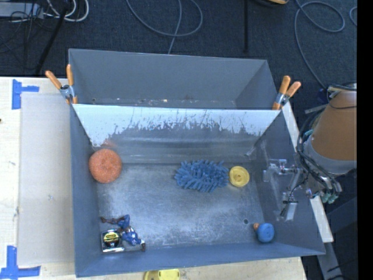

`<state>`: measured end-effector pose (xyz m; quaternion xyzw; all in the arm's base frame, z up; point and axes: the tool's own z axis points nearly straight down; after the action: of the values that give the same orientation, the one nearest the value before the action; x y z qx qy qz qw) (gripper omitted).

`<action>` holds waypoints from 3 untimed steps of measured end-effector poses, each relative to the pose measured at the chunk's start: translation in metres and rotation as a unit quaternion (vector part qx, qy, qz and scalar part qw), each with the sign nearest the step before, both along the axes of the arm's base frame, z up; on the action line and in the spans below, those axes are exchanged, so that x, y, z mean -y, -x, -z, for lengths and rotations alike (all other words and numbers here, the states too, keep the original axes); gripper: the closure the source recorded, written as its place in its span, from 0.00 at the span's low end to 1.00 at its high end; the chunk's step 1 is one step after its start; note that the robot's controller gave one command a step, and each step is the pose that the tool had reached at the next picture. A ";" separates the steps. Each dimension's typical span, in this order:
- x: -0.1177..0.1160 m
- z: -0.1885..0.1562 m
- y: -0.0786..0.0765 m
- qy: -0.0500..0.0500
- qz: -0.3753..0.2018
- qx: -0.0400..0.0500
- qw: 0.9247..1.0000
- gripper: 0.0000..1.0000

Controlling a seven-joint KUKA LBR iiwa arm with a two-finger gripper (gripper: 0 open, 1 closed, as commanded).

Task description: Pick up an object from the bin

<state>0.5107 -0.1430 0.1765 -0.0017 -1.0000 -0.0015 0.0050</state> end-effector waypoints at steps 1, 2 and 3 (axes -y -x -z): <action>-0.001 -0.004 -0.002 0.001 -0.003 0.004 1.000 0.00; 0.015 0.079 -0.085 0.002 -0.006 0.010 1.000 0.00; 0.008 0.108 -0.087 0.001 0.009 0.004 1.000 0.00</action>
Offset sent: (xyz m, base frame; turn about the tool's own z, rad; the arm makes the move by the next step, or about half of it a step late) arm 0.1030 -0.0174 -0.1065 -0.0143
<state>0.5978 -0.1514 0.0684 -0.0103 -0.9999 -0.0008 0.0007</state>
